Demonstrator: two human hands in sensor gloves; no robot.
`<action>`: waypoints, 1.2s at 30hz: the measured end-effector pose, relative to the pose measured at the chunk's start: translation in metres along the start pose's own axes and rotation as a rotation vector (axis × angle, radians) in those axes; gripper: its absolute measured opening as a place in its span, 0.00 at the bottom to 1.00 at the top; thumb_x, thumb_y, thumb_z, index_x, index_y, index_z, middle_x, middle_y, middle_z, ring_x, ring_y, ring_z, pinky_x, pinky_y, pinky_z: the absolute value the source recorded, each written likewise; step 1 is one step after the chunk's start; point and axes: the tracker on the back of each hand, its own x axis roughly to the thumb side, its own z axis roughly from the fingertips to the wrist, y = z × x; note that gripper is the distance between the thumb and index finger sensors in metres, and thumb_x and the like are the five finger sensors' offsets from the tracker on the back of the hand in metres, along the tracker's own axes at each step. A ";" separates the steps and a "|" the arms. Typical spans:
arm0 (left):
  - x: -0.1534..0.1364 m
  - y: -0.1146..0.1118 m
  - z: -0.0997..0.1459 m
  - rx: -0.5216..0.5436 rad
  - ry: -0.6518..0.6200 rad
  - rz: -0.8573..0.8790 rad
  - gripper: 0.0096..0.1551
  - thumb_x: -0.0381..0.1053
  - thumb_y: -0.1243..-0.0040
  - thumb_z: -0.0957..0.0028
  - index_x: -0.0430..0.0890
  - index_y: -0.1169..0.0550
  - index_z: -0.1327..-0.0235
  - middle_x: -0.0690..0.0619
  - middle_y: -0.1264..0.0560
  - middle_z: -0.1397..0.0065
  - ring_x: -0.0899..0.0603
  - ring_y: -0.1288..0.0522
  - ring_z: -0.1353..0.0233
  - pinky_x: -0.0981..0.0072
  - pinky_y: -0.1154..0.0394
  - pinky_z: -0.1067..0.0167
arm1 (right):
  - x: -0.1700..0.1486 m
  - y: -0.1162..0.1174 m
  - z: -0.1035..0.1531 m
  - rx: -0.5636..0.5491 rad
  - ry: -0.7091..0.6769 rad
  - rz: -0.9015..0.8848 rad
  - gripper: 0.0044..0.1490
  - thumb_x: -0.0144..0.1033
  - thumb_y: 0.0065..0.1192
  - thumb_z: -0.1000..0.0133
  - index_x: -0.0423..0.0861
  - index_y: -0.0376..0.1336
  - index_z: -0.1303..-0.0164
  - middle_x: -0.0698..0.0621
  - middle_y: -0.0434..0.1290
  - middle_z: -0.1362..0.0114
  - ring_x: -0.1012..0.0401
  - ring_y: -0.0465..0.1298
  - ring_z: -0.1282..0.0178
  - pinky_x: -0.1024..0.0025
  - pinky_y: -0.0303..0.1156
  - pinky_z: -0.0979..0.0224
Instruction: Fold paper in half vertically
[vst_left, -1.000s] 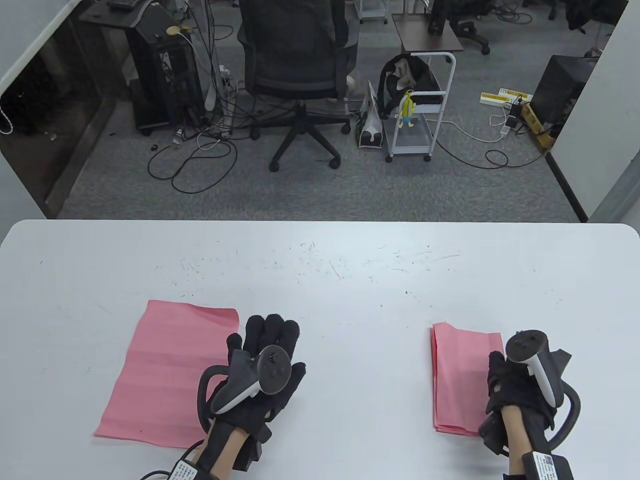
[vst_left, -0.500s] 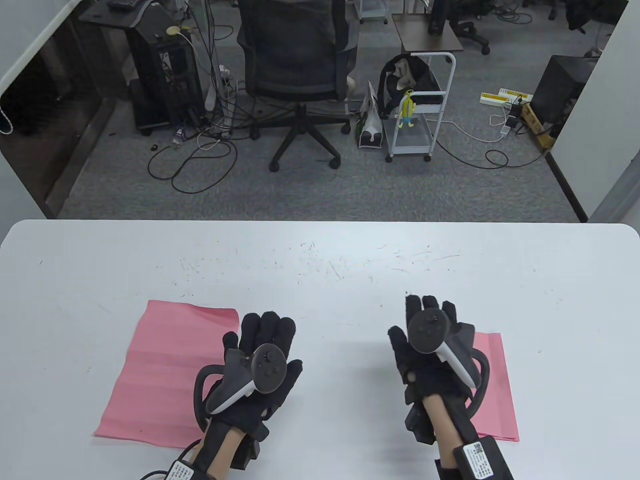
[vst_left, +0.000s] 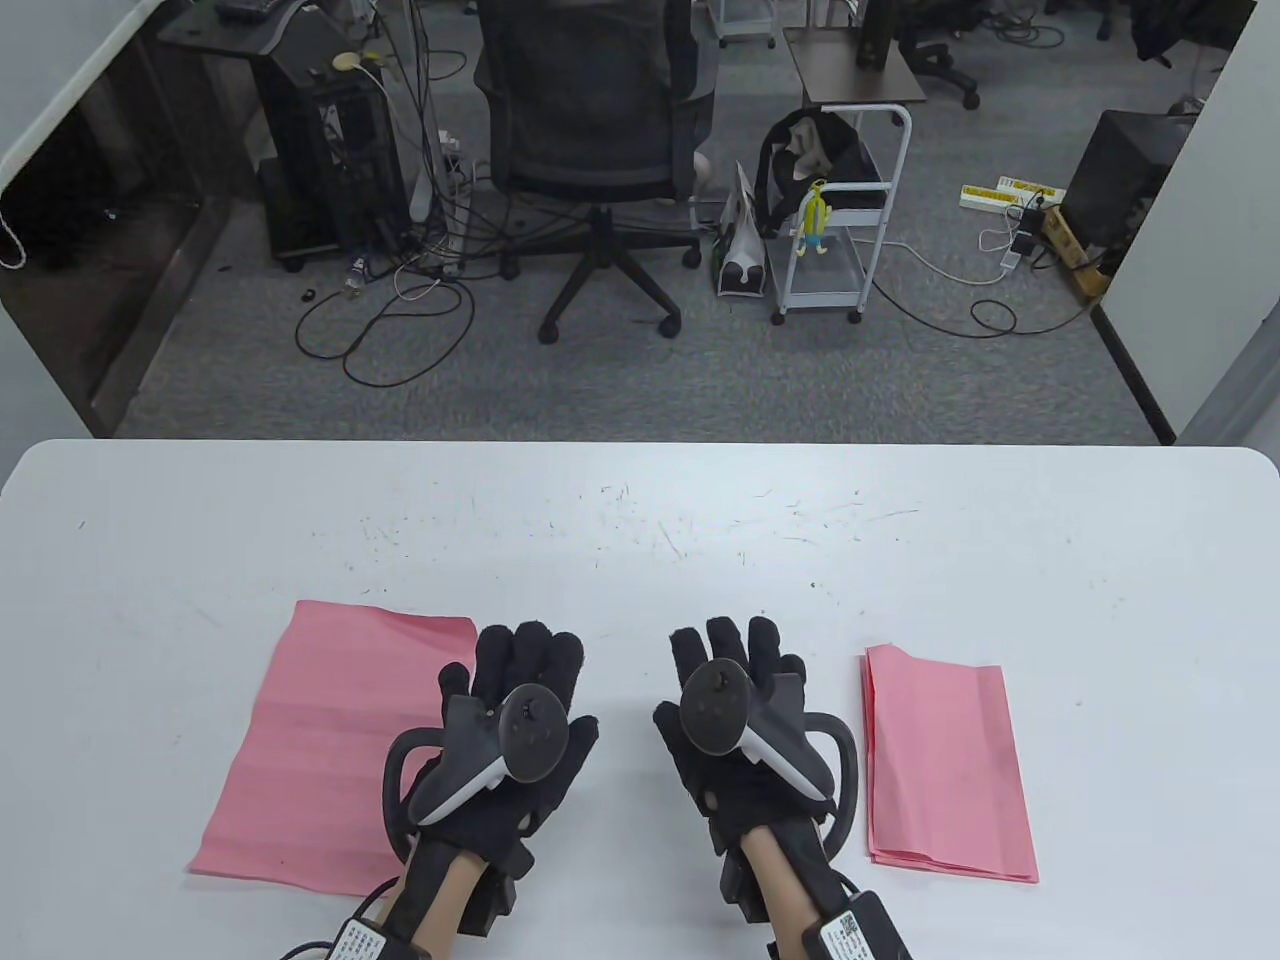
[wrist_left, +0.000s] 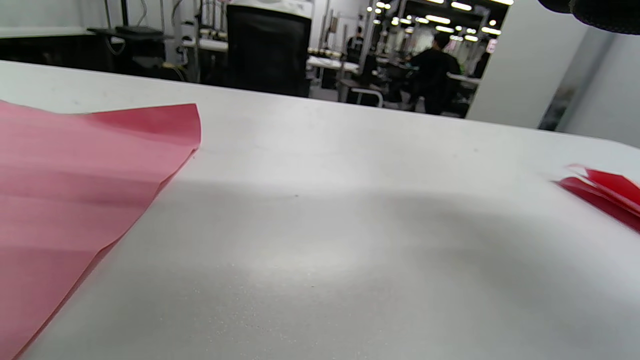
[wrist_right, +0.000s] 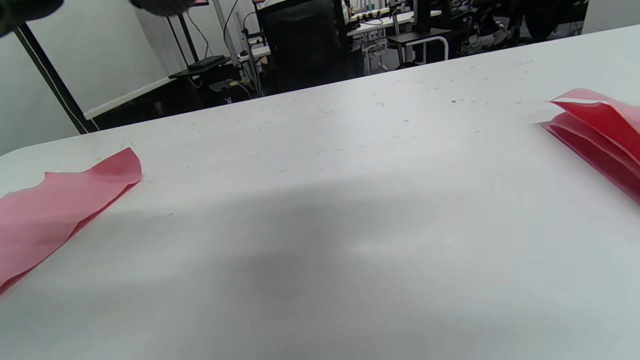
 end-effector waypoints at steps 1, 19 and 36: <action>0.000 0.000 0.000 -0.001 0.001 -0.002 0.47 0.73 0.69 0.43 0.63 0.67 0.16 0.56 0.69 0.08 0.38 0.71 0.11 0.31 0.64 0.18 | 0.001 0.001 0.000 0.006 -0.012 -0.006 0.46 0.56 0.53 0.44 0.60 0.39 0.19 0.51 0.37 0.12 0.45 0.32 0.15 0.38 0.36 0.17; -0.034 -0.008 -0.016 -0.101 0.138 -0.058 0.47 0.73 0.67 0.43 0.62 0.66 0.16 0.56 0.68 0.08 0.38 0.70 0.11 0.31 0.62 0.18 | -0.023 -0.006 0.010 0.013 0.001 -0.040 0.46 0.55 0.54 0.44 0.58 0.41 0.19 0.49 0.39 0.13 0.44 0.34 0.15 0.37 0.38 0.18; -0.168 -0.048 -0.042 -0.475 0.599 0.054 0.48 0.73 0.63 0.43 0.65 0.66 0.17 0.55 0.72 0.10 0.35 0.73 0.12 0.29 0.63 0.19 | -0.027 -0.007 0.014 0.008 -0.026 -0.079 0.45 0.55 0.54 0.45 0.57 0.43 0.19 0.47 0.40 0.13 0.42 0.36 0.15 0.36 0.39 0.19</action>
